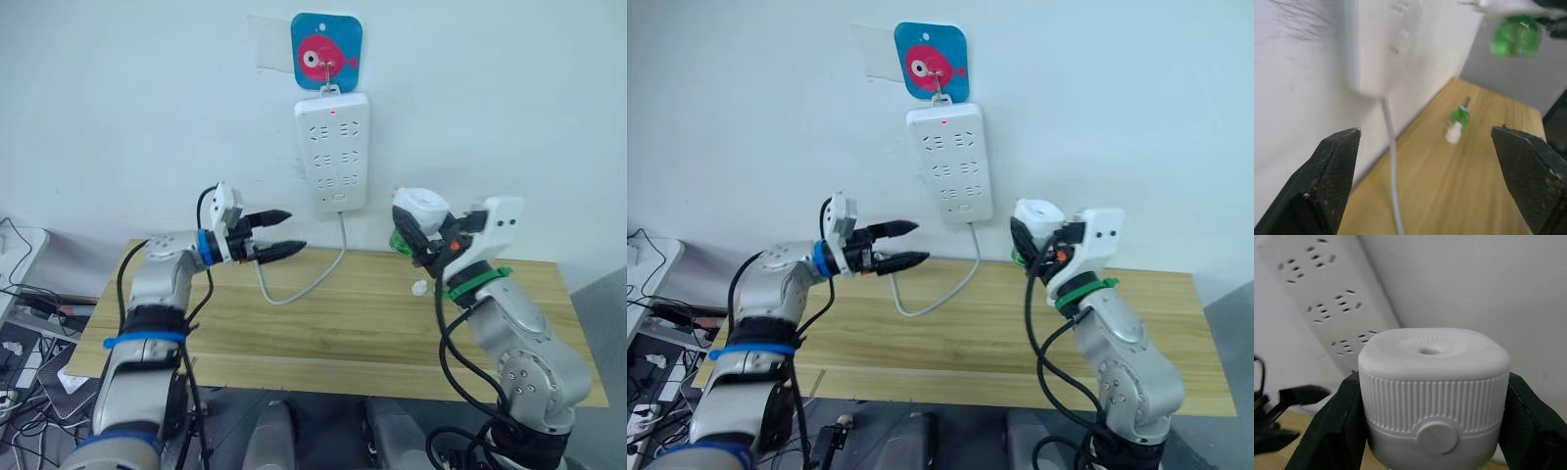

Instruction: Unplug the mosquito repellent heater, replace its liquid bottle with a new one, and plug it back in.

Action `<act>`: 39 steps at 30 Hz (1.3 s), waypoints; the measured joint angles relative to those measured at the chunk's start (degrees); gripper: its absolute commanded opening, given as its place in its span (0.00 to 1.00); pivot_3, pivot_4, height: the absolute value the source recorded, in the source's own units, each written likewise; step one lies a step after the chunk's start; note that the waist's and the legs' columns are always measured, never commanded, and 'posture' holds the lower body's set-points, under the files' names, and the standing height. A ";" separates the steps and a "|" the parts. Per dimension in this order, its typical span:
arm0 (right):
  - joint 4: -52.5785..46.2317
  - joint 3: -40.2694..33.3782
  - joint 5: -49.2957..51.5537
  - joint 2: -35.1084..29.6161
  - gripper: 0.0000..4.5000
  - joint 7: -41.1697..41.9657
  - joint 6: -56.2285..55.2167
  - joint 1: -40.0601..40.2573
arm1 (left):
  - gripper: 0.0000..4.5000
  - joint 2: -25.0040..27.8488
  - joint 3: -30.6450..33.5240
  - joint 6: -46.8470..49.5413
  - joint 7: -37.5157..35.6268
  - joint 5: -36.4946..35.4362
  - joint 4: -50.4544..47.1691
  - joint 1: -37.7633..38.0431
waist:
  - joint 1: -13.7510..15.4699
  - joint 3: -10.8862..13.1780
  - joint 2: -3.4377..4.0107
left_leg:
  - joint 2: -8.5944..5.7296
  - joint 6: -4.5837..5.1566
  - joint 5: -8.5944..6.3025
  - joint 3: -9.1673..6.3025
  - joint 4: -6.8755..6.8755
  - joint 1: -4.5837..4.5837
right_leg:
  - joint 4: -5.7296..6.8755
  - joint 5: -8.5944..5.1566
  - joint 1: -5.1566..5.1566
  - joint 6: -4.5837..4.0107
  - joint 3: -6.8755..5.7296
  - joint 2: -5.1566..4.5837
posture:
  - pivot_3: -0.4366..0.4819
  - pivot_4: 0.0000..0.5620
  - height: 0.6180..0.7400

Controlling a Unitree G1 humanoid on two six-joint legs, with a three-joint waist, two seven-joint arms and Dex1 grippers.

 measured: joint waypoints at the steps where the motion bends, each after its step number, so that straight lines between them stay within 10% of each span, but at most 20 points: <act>1: -0.01 -1.64 1.16 0.58 0.69 -0.88 0.60 0.18 | 0.99 0.20 -0.92 0.83 0.35 -0.27 -4.89 1.70 | 0.20 0.01 0.00 | -0.02 0.00 0.00 0.00 0.00 0.00 | -0.01 0.00 0.01 0.00 0.00 -0.02 | 0.48 0.42 1.00; 8: 1.68 -4.43 6.43 4.37 0.69 -7.44 1.11 -0.23 | 0.99 -7.49 -10.03 6.64 13.13 1.21 -21.04 -0.88 | 1.11 0.03 0.00 | -0.19 0.01 -0.02 0.16 -0.05 -0.01 | -0.16 -0.01 0.03 0.02 0.10 -0.11 | 0.48 0.42 1.00; 31: 4.05 9.21 0.48 -1.27 0.69 -10.20 -8.34 -0.23 | 0.99 -20.46 -21.33 20.63 32.68 4.47 -19.94 -4.58 | -0.02 0.02 0.00 | -0.13 -0.13 0.08 0.20 -0.49 0.16 | -0.19 -0.01 -0.01 0.02 0.16 0.00 | 0.44 0.38 1.00; 39: 4.04 10.17 0.07 -1.90 0.69 -10.21 -9.03 0.36 | 0.50 -22.48 -21.33 20.27 36.41 5.48 -18.45 -4.62 | 0.02 0.02 -0.01 | -0.13 -0.15 0.09 0.20 -0.50 0.16 | -0.19 -0.01 -0.01 0.02 0.16 -0.01 | 0.44 0.36 1.00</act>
